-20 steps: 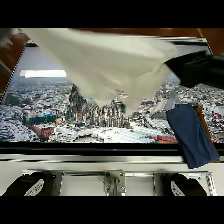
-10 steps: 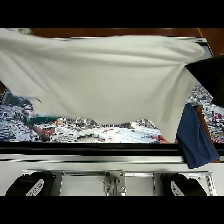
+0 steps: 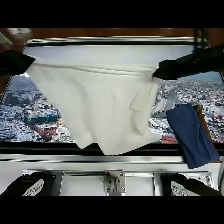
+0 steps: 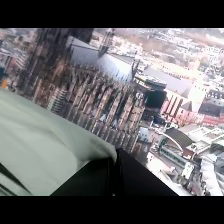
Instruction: Fold the shirts.
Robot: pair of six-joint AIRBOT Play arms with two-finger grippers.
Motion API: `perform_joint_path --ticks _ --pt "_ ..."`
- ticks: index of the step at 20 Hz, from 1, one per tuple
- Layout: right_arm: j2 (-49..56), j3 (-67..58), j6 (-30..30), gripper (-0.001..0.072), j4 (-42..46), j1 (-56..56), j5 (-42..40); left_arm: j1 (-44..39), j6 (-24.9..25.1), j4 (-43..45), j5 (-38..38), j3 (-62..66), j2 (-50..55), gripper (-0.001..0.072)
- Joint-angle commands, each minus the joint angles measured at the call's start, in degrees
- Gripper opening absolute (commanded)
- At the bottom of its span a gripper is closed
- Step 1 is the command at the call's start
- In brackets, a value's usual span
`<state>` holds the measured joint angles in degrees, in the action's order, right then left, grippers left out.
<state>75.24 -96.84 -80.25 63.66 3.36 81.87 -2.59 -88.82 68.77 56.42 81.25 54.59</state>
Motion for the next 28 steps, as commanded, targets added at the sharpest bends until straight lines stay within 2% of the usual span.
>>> perform_joint_path --ticks 1,3,5,7,8,9,10,11,12,14,15,16,17,20,23,25,26,27,28 --pt "14.21 -0.07 0.9 0.0077 0.72 -0.04 -12.66 0.07 0.0 1.97 -6.12 -0.96 10.97 0.0032" --pt "19.71 -0.07 -4.26 0.0077 0.5 -0.04 -18.21 -0.26 -0.02 1.2 -4.87 -0.98 18.51 0.0033" --pt "23.65 -0.07 -10.54 0.0077 -0.44 -0.04 -18.14 -1.07 -0.04 -0.94 -1.33 -0.98 26.1 0.0033" --pt "26.18 -0.07 -11.72 0.009 -2.93 -0.04 -16.04 -1.95 -0.02 -5.7 2.82 -0.96 32.81 0.0033" --pt "26.75 -0.07 -11.69 0.0194 -4.74 -0.04 -15.1 -2.25 0.0 -8.68 4.39 -0.96 35.36 0.0033" --pt "26.84 -0.07 -11.54 0.0493 -5.9 -0.07 -14.4 -2.32 0.02 -10.99 5.46 -0.92 36.87 0.0055" --pt "26.38 -0.22 -9.94 0.0677 -7.26 -0.59 -12.37 -2.03 0.02 -12.33 6.86 -0.9 37.55 0.0255" --pt "25.64 -0.52 -7.58 0.0677 -7.72 -1.46 -8.96 -1.25 0.02 -12.07 8.79 -0.79 37.44 0.0562" --pt "24.28 -0.72 -4.42 0.0676 -7.08 -2.8 -3.52 0.55 0.11 -11.1 13.35 -0.09 37.13 0.0699" --pt "20.76 -0.7 0.24 0.0676 -1.07 -5.92 10.86 5.27 2.23 -10.4 20.33 -0.68 35.01 0.0698" --pt "18.84 -0.63 2.19 0.0675 3.48 -7.56 19.87 7.54 3.23 -10.32 21.99 -2.12 32.85 0.0695" --pt "16.59 0.33 2.78 0.0675 6.95 -9.09 25.05 9.66 4.74 -10.27 22.53 -5.22 29.83 0.0695" --pt "12.46 3.8 1.03 0.0645 6.36 -11.67 22.36 11.26 5.97 -10.19 22.51 -9.7 26.73 0.0695" --pt "2.49 17.86 1.05 0.0643 5.22 -16.98 12.11 13.09 6.58 -10.88 18.6 -30.58 18.75 0.0697" --pt "-3.23 33.31 1.09 0.0643 4.33 -18.18 5.11 12.17 12.81 -22.16 9.46 -46.66 16.96 0.0696" --pt "-4.13 38.53 1.22 0.0643 1.05 -17.94 2.89 10.67 16.41 -29.2 4.26 -51.49 17.46 0.0694" --pt "-4.11 39.91 1.22 0.0643 -1.07 -17.94 2.25 9.49 17.27 -29.59 2.69 -52.11 17.81 0.0677" --pt "-4.11 40.3 1.22 0.0643 -2.05 -17.94 2.14 8.31 17.53 -29.77 1.11 -52.06 18.14 0.0608" --pt "-4.17 40.3 1.22 0.0643 -2.6 -17.94 2.16 7.37 17.68 -31.04 -0.66 -51.98 18.23 0.0585"
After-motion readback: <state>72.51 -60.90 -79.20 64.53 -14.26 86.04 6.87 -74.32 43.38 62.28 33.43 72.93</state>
